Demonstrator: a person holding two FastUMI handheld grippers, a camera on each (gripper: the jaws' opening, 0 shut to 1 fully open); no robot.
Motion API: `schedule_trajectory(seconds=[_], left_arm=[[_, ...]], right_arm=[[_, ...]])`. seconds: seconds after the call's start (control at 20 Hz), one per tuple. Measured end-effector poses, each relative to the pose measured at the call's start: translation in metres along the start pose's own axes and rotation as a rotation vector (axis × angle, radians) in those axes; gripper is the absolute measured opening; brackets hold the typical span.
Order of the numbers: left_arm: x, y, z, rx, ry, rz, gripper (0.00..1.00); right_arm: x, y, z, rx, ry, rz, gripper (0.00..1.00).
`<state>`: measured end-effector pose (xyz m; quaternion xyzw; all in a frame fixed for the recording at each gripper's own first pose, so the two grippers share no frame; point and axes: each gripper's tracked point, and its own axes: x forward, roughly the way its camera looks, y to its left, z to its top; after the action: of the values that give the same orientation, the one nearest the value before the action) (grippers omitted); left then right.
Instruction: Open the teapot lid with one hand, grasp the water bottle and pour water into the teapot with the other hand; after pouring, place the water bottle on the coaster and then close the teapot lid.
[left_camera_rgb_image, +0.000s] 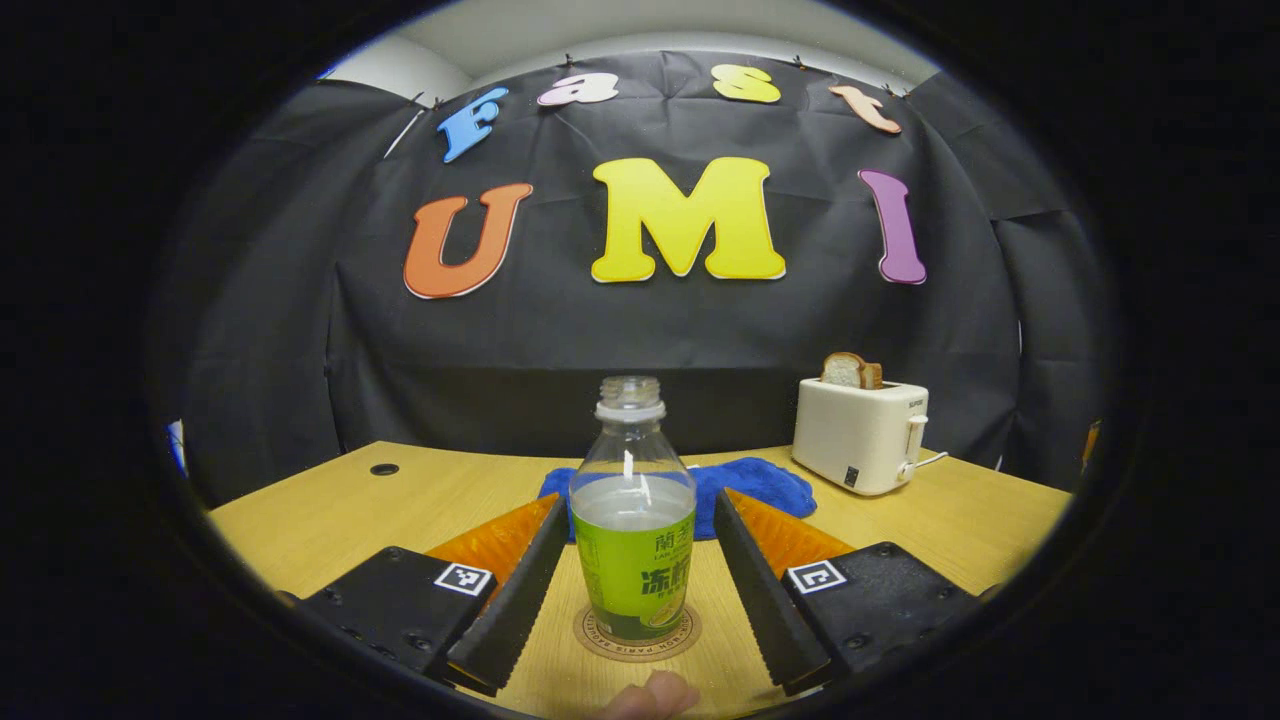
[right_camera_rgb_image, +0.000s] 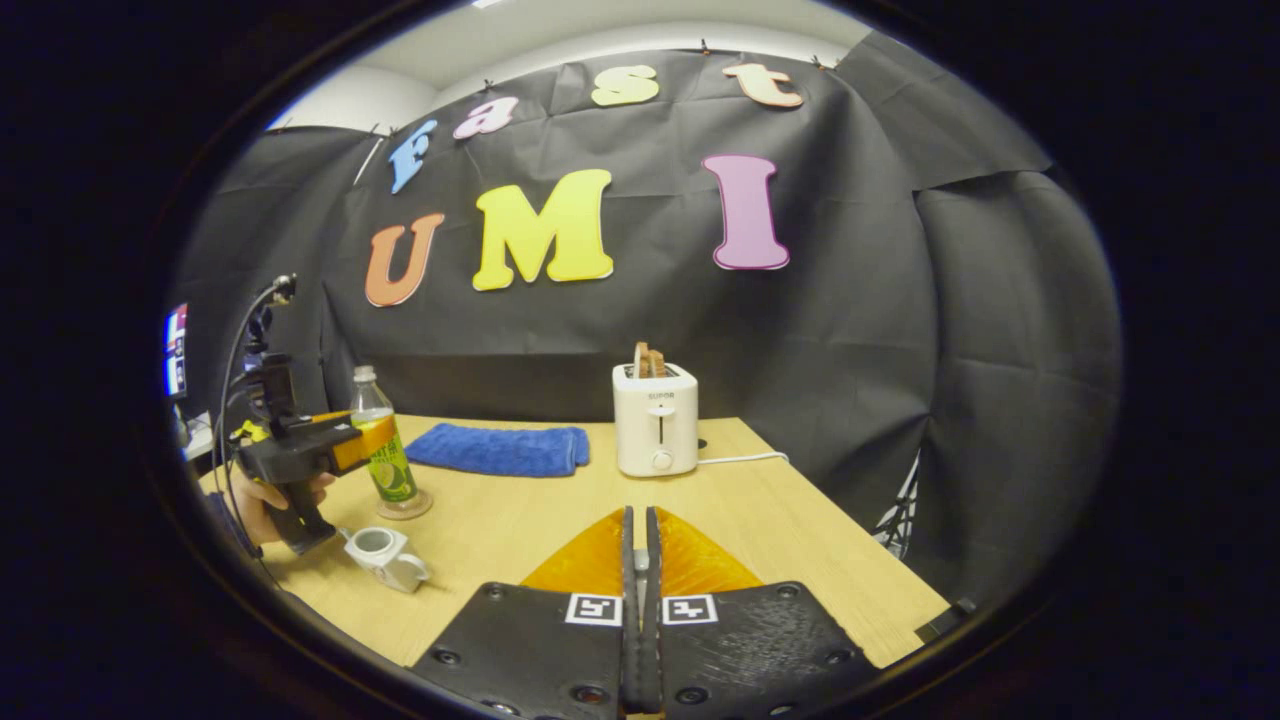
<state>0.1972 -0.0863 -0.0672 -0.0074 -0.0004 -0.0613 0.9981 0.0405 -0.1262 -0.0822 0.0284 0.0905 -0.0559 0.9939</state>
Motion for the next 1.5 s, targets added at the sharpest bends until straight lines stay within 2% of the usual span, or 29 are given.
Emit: schedule_trajectory(seconds=[0.2, 0.3, 0.5, 0.65, 0.8, 0.9, 1.05, 1.35, 1.5], left_arm=[[-0.037, -0.009, 0.033, 0.043, -0.044, -0.009, 0.92], [-0.061, -0.007, 0.054, 0.078, -0.072, 0.007, 0.9], [-0.107, -0.01, 0.081, 0.049, -0.106, 0.005, 0.9], [-0.138, -0.012, 0.078, 0.013, -0.065, -0.029, 0.9], [-0.161, 0.007, 0.071, 0.011, -0.017, 0.025, 0.9], [-0.174, 0.026, 0.06, 0.027, 0.033, 0.07, 0.9], [-0.184, 0.04, 0.058, 0.044, 0.044, 0.068, 0.9], [-0.193, 0.063, 0.067, 0.016, 0.028, 0.074, 0.91], [-0.195, 0.071, 0.07, -0.022, 0.023, 0.062, 0.91]], right_arm=[[-0.003, 0.014, 0.002, -0.008, -0.005, 0.024, 0.0], [-0.007, 0.03, 0.006, -0.003, -0.016, 0.067, 0.0], [-0.011, 0.062, 0.005, 0.0, -0.035, 0.143, 0.0], [-0.009, 0.086, -0.002, 0.024, -0.017, 0.197, 0.0], [-0.001, 0.104, 0.0, 0.015, -0.012, 0.237, 0.0], [0.004, 0.128, 0.006, 0.04, -0.022, 0.298, 0.0], [0.013, 0.166, 0.009, 0.087, -0.015, 0.376, 0.0], [0.028, 0.216, -0.005, 0.114, -0.007, 0.385, 0.0], [0.036, 0.24, -0.026, 0.081, 0.006, 0.396, 0.0]])
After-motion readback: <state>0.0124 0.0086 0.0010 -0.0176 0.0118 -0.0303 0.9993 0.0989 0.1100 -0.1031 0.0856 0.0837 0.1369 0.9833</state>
